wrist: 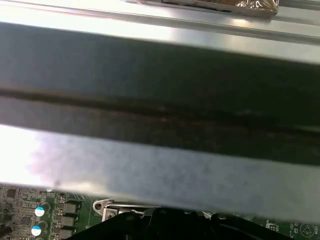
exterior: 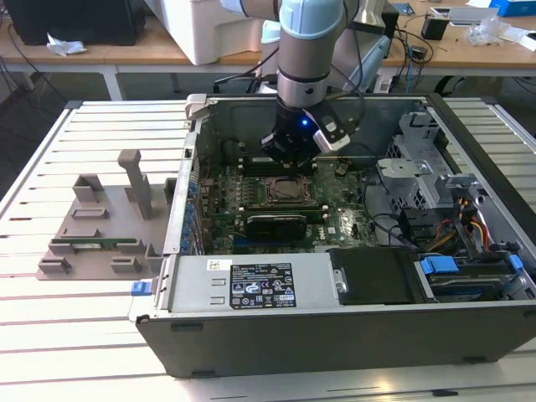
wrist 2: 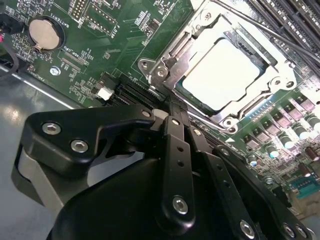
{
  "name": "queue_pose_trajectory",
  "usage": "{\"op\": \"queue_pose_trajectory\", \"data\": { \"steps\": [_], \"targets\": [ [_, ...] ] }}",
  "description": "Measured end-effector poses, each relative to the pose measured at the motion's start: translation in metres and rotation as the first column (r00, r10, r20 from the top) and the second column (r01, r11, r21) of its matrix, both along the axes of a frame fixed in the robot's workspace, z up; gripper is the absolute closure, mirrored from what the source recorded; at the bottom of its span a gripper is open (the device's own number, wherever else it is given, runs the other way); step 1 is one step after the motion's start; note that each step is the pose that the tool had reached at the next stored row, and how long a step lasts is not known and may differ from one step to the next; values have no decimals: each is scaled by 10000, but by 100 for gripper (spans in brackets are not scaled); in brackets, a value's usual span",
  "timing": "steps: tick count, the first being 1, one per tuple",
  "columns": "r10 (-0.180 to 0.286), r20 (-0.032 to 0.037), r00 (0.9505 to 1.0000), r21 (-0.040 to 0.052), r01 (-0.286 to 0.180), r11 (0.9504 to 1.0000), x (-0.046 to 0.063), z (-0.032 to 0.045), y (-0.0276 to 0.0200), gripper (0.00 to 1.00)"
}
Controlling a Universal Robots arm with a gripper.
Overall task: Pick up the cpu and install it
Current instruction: 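Install the first cpu locking lever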
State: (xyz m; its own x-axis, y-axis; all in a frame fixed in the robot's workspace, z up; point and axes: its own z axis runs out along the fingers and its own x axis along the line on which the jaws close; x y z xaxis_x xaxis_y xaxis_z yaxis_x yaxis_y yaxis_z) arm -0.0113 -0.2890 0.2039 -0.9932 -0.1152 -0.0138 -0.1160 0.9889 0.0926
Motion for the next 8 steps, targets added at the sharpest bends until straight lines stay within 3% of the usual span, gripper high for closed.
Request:
{"op": "queue_pose_trajectory", "data": {
  "steps": [8],
  "targets": [
    [2,1,10000,-52,-2,10000,1,-15,-10,89]
  ]
}}
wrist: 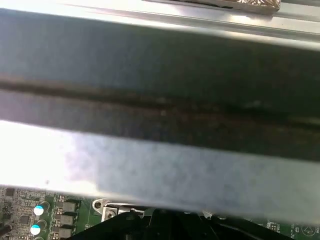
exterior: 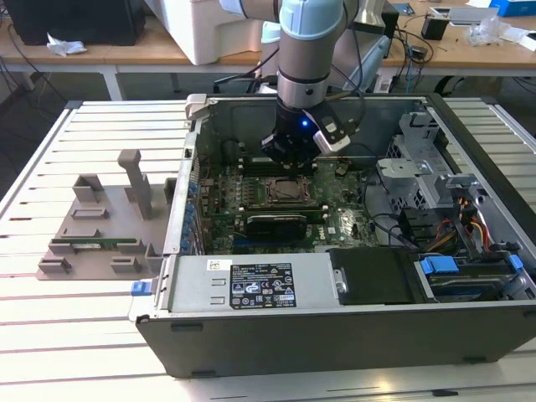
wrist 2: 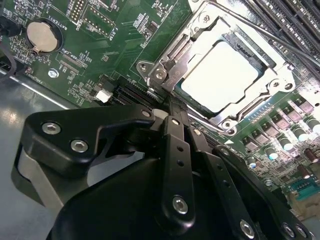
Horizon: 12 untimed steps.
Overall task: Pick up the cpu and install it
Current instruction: 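Install the first cpu locking lever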
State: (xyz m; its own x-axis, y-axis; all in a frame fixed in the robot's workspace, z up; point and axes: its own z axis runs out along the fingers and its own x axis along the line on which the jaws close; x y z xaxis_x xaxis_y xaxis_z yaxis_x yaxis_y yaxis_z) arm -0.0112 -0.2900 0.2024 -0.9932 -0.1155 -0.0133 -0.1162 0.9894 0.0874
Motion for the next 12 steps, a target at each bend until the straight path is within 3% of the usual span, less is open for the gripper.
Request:
{"op": "queue_pose_trajectory", "data": {
  "steps": [6,9,12],
  "targets": [
    [-1,5,10000,-8,1,10000,0,38,-9,89],
    [-25,3,10000,-86,25,10000,2,26,-17,89],
    [-32,-8,10000,-101,32,9999,10,15,-18,89]
  ]
}}
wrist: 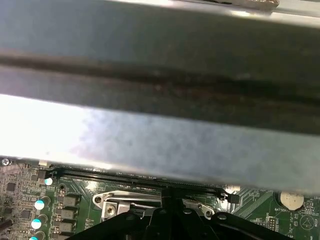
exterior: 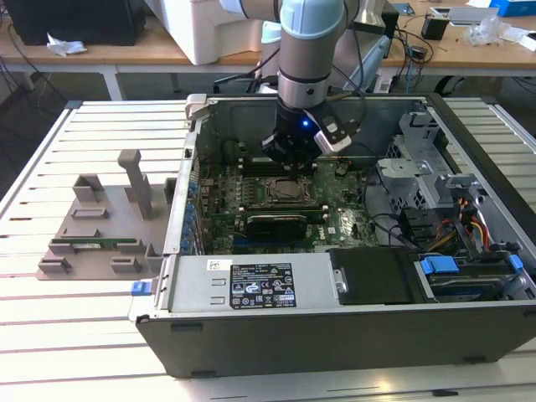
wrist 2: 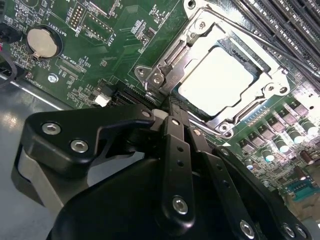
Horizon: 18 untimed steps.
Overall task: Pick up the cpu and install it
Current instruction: 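Install the first cpu locking lever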
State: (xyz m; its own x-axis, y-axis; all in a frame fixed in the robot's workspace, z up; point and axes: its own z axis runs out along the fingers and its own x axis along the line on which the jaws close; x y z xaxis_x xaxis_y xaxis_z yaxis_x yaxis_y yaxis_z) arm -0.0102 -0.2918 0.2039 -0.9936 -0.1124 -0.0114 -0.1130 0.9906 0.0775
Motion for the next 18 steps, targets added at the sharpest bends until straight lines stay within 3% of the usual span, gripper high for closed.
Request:
{"op": "queue_pose_trajectory", "data": {
  "steps": [10,14,17,18],
  "targets": [
    [-1,-13,10000,-19,1,10000,27,-3,-5,89],
    [-1,-11,10000,-20,1,10000,25,70,-5,89],
    [-1,-1,10000,-17,1,10000,-93,75,-4,89],
    [-1,1,10000,-16,1,10000,-198,75,-3,89]
  ]
}}
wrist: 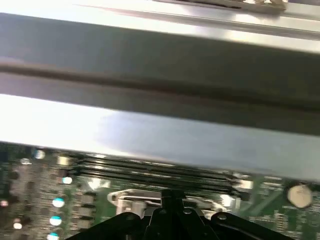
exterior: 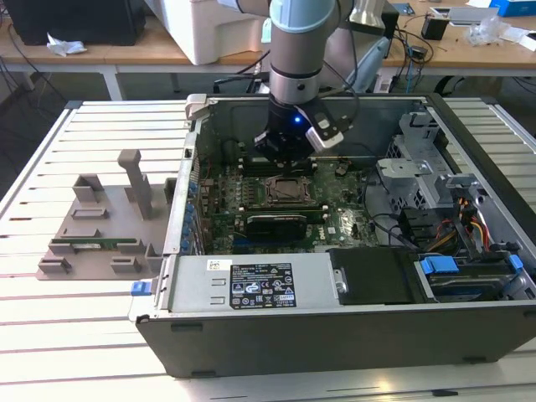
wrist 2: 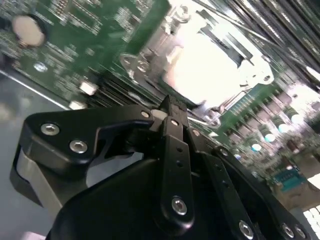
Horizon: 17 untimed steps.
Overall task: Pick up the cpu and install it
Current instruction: 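Install the first cpu locking lever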
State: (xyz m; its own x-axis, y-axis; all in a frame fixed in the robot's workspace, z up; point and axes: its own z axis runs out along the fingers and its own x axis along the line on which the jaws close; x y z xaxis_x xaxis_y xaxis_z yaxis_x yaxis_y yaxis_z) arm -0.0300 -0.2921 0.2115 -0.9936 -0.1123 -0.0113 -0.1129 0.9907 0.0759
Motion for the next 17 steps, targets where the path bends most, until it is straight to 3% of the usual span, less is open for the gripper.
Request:
{"op": "queue_pose_trajectory", "data": {
  "steps": [7,12,17],
  "targets": [
    [0,14,10000,31,0,10000,-182,28,12,89],
    [0,17,10000,42,0,10000,-190,39,54,89],
    [0,-7,10000,130,0,9999,-152,39,55,89]
  ]
}}
